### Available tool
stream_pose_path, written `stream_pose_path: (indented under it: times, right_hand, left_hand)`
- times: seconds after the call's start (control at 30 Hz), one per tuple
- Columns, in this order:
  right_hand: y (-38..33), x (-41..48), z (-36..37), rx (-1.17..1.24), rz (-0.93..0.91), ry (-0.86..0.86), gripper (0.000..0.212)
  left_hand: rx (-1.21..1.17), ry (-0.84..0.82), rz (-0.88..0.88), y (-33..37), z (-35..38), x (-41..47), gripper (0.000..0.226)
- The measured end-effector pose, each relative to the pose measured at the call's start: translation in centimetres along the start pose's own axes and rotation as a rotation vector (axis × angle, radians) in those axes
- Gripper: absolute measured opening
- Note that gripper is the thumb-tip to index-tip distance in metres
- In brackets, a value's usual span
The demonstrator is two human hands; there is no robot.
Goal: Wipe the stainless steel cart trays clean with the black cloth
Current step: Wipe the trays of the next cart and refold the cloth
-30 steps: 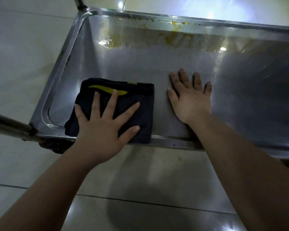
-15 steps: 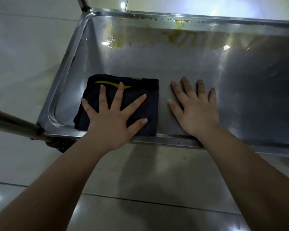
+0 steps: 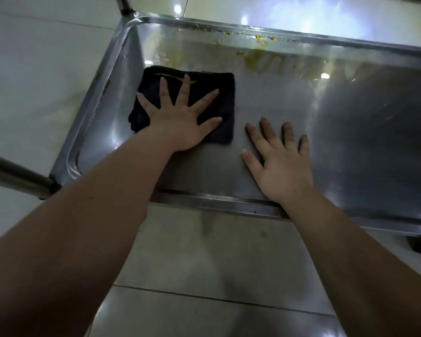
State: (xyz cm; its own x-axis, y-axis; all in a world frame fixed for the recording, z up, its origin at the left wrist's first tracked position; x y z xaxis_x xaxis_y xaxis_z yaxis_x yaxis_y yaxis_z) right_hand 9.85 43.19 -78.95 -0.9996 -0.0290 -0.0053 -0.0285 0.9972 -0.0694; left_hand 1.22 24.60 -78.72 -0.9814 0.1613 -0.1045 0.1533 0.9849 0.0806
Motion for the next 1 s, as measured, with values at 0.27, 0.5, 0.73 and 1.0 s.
stream_pose_path:
  times: [0.27,0.5,0.73,1.0]
  right_hand:
    - [-0.1,-0.1,0.0,-0.011,-0.003,0.018,0.062]
    - [-0.3,-0.1,-0.1,-0.038,0.012,0.014,0.062]
    - [-0.3,0.1,-0.1,-0.028,0.004,0.02,0.062]
    - [-5.2,2.2,-1.3,-0.103,0.015,0.078,0.056]
  left_hand:
    - [0.016,-0.032,0.055,-1.8,0.7,-7.3,0.061]
    - [0.019,-0.076,0.015,-6.3,1.2,-12.9,0.066]
    - [0.011,0.036,-0.074,-4.6,0.1,-8.6,0.065]
    - [0.014,0.093,-0.085,-4.5,0.2,-8.6,0.072]
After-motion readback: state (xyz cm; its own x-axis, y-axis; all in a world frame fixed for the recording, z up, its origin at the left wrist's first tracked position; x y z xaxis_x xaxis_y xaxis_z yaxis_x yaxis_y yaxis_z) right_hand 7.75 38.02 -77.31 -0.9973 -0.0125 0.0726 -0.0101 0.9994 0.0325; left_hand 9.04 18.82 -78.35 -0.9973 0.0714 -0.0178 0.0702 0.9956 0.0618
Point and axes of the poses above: each hand's wrist, its own x-axis towards the middle knuckle, its own z-axis out of the palm, y = z × x, the point moved 10 cm from there along x, towards the middle knuckle, and after that the axes turned 9 degrees about y, right-handed, at the moved point
